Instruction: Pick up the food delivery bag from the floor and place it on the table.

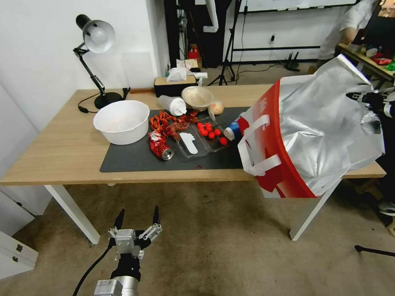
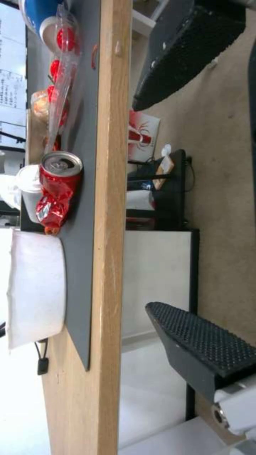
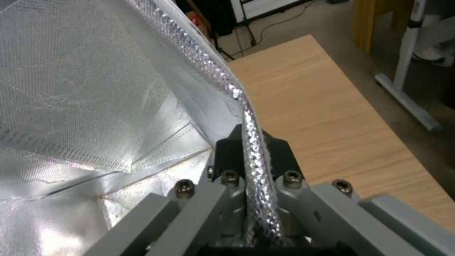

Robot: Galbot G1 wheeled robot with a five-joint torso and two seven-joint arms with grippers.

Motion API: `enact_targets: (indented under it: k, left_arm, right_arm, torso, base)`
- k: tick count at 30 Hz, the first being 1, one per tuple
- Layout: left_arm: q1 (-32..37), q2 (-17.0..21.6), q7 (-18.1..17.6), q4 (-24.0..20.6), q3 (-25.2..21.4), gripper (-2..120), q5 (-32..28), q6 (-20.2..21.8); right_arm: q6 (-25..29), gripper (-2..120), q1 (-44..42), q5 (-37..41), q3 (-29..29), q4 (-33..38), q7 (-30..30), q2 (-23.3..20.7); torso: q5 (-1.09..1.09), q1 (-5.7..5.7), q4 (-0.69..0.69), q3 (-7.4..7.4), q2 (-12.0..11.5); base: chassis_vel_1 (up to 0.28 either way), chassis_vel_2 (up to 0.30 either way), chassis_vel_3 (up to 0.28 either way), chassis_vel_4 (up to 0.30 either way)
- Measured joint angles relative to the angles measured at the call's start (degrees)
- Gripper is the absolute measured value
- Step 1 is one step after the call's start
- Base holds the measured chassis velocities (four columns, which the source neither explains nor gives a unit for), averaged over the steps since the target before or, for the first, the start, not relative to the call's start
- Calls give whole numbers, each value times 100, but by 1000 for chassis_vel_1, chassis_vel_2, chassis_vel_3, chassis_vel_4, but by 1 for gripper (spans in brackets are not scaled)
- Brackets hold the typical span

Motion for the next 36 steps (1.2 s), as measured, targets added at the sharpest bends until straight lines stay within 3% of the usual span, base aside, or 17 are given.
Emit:
enact_targets:
  k: [14,24,36]
  left_arm:
    - [47,-35,7,-12,2,100,29,-64]
    - [32,-75,18,-9,3,100,55,-38]
    - [30,-88,5,14,-12,100,67,-37]
  right_arm:
    - [0,0,298,72,-352,-332,50,-117]
    - [0,0,1462,-22,-1715,-880,-65,-69]
    - [-35,0,2647,-227,-2619,-1471,-50,204]
  torso:
    - [0,0,-1,0,0]
    - [1,-1,0,0,-1]
    - [0,-1,0,0,-1]
  base:
    - [0,0,0,0]
    - [0,0,0,0]
    - [0,0,0,0]
